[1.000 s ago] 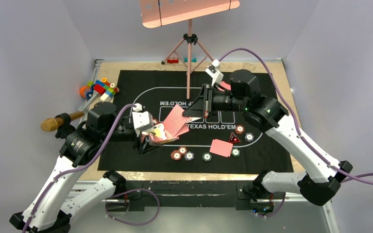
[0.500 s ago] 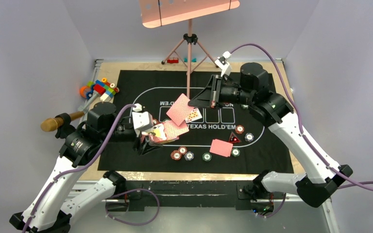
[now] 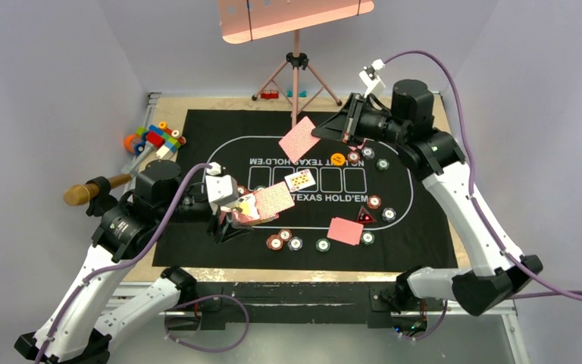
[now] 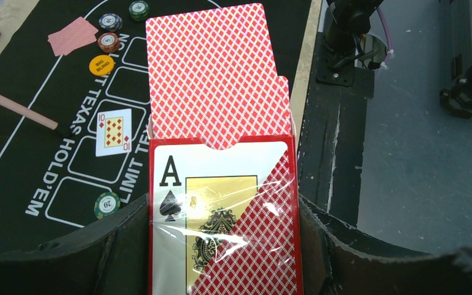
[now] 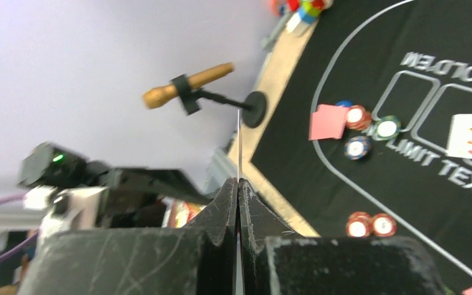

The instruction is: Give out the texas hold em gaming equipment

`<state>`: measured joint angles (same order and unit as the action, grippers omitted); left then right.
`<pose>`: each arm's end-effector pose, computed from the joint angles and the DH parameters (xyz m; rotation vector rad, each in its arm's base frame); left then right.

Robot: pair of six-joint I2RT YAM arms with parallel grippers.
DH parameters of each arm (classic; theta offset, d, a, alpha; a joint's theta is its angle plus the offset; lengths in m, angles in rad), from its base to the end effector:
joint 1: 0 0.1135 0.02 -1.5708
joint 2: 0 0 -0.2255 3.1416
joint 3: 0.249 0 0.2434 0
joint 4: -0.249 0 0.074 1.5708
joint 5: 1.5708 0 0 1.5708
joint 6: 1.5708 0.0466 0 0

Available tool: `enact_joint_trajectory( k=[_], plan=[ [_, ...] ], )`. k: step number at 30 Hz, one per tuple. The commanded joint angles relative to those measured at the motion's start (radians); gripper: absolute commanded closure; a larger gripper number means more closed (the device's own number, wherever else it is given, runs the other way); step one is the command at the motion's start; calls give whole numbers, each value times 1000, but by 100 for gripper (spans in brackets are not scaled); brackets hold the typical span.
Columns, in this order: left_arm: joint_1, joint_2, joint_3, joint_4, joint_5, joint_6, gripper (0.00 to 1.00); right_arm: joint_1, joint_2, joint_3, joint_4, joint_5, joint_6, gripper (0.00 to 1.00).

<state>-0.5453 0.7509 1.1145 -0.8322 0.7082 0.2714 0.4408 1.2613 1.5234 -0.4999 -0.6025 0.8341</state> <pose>0.1141 -0.1047 0.3579 1.1987 1.6379 -0.8909 0.2355 0.1403 0.4209 -0.0867 2.0135 1.4053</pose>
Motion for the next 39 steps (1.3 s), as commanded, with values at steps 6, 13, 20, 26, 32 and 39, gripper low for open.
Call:
enact_joint_trajectory(
  k=[6, 13, 20, 26, 32, 39],
  plan=[
    [5, -18, 16, 30, 34, 6, 100, -7, 197, 13, -83, 396, -298, 100],
    [5, -16, 18, 32, 33, 2, 100, 63, 388, 113, -157, 879, -488, 100],
    [4, -16, 24, 21, 30, -1, 100, 239, 527, 131, -131, 1274, -609, 100],
    [6, -20, 20, 24, 35, -13, 100, 349, 654, 99, -119, 1486, -658, 100],
    [5, -28, 16, 19, 35, -16, 100, 426, 744, 72, -139, 1656, -664, 100],
    [4, -35, 13, 13, 37, -17, 100, 434, 777, 64, -146, 1530, -606, 100]
  ],
)
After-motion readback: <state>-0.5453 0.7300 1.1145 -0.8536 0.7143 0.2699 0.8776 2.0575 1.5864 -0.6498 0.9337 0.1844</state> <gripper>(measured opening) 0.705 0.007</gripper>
